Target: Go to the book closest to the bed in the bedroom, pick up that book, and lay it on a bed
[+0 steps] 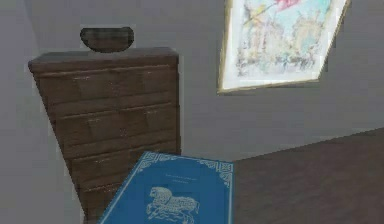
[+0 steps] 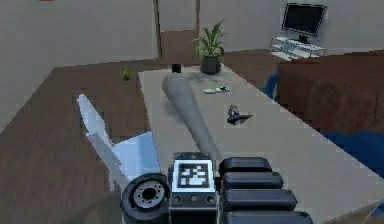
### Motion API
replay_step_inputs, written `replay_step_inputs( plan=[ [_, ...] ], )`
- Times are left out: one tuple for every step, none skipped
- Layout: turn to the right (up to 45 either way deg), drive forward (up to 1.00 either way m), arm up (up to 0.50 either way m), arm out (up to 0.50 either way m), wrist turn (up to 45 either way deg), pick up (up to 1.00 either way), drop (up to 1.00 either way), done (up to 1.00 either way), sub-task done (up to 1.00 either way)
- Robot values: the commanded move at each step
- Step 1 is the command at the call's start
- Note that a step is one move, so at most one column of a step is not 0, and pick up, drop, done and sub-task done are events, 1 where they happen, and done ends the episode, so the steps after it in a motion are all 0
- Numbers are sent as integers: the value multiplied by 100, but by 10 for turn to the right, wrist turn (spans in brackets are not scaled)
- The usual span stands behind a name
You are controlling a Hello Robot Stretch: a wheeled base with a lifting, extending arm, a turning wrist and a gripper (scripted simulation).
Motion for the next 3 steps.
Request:
replay_step_inputs(
  plan=[
    [150, 0, 0, 0, 0, 0, 0, 0, 0],
    [0, 100, 0, 0, 0, 0, 0, 0, 0],
    [60, 0, 0, 0, 0, 0, 0, 0, 0]
  ],
)
